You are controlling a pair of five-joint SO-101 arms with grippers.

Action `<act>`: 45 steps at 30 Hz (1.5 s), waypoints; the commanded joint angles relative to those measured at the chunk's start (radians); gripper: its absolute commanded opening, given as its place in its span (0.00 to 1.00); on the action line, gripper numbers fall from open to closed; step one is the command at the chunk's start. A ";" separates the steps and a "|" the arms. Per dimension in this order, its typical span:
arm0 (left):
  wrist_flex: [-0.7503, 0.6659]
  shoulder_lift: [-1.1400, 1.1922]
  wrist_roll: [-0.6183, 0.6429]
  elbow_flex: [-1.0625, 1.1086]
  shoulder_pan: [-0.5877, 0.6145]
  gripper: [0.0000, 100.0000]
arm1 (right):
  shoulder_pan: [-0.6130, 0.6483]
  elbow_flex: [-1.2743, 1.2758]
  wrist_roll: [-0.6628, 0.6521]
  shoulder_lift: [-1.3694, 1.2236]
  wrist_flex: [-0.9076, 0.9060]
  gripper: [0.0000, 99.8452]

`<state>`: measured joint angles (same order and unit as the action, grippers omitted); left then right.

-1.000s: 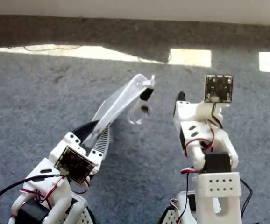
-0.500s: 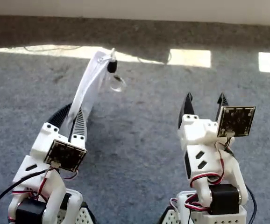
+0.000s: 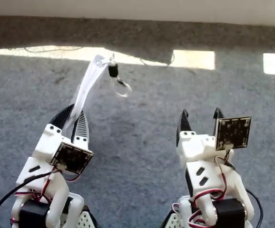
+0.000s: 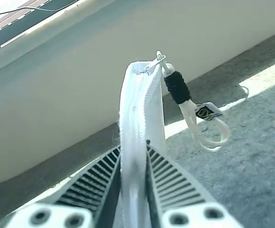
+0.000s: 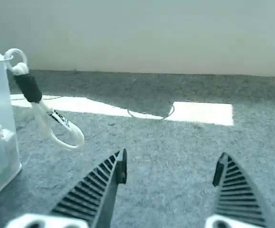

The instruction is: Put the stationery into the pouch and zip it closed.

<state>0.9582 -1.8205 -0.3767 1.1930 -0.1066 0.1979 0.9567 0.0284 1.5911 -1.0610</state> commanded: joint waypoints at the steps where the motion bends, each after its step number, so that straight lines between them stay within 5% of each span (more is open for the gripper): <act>1: -0.023 0.002 -0.006 0.013 -0.077 0.04 | 0.018 -0.018 0.000 0.042 -0.039 0.28; 12: 0.170 0.001 0.210 -0.134 -0.182 0.24 | 0.018 -0.016 0.000 0.076 -0.127 0.28; 24: 0.333 -0.004 0.278 -0.363 -0.193 0.23 | 0.018 -0.016 0.003 0.076 -0.170 0.28; 45: 0.428 -0.004 0.273 -0.380 -0.191 0.22 | 0.015 0.081 -0.002 0.076 -0.236 0.28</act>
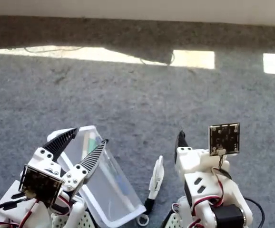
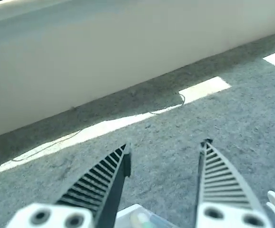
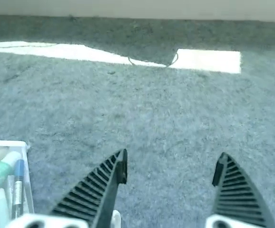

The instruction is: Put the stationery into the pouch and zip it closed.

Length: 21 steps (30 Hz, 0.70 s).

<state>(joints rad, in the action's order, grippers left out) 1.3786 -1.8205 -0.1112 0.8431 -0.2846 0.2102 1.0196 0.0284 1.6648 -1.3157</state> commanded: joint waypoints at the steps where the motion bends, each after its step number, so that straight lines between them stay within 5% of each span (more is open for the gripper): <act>1: 0.011 -0.004 0.008 -0.030 -0.013 0.22 | 0.001 0.035 -0.002 0.002 0.033 0.28; 11: 0.002 -0.004 -0.035 0.065 0.197 0.04 | -0.062 0.203 -0.002 0.002 0.151 0.27; 18: -0.120 -0.004 -0.071 0.259 0.309 0.01 | -0.064 0.265 -0.002 0.002 0.237 0.03; 21: -0.178 -0.004 -0.069 0.349 0.360 0.01 | -0.064 0.303 -0.002 0.002 0.251 0.01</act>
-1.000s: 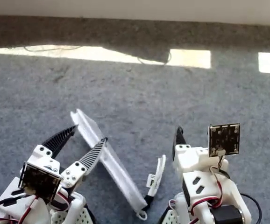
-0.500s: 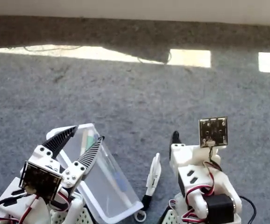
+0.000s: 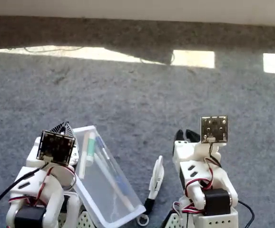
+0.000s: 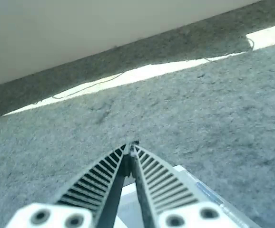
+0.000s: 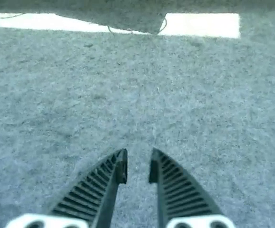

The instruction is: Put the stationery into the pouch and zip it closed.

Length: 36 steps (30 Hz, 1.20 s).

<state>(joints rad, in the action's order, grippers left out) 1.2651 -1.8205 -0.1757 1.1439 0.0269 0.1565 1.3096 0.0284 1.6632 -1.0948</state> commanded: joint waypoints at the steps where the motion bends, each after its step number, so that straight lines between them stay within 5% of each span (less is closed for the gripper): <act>1: -0.083 -0.004 -0.005 0.079 0.064 0.01 | -0.010 0.031 -0.002 0.004 0.030 0.01; 25: -0.353 0.001 -0.008 0.553 0.110 0.01 | -0.012 0.390 0.000 0.004 0.107 0.01; 36: -0.272 0.001 -0.008 0.552 0.114 0.01 | -0.067 0.521 0.000 -0.001 0.206 0.01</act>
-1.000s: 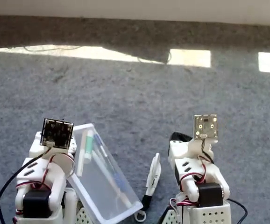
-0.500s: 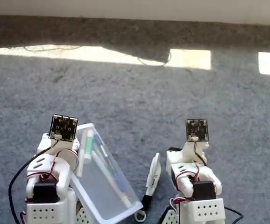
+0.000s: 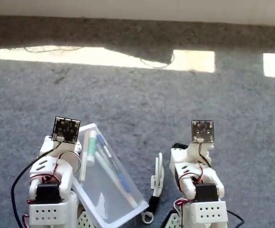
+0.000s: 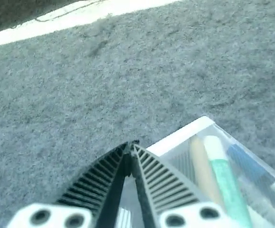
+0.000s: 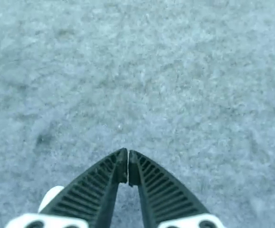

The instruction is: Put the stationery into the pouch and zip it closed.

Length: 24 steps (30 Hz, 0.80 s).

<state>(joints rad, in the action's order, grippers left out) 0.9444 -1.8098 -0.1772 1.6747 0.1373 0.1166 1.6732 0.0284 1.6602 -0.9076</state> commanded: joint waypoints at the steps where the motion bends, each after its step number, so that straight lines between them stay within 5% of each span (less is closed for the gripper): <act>1: 0.084 -0.010 -0.006 0.021 0.004 0.01 | -0.038 0.157 0.000 0.001 0.019 0.01; 16: 0.373 -0.010 -0.005 0.021 0.004 0.01 | -0.110 0.157 0.000 0.087 -0.191 0.01; 24: 0.385 -0.010 -0.005 0.021 0.004 0.01 | -0.110 0.157 0.000 0.168 -0.321 0.01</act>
<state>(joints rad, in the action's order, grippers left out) 1.3188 -1.8205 -0.1772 1.6763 0.1404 0.0169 1.6732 0.0253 1.8013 -1.1930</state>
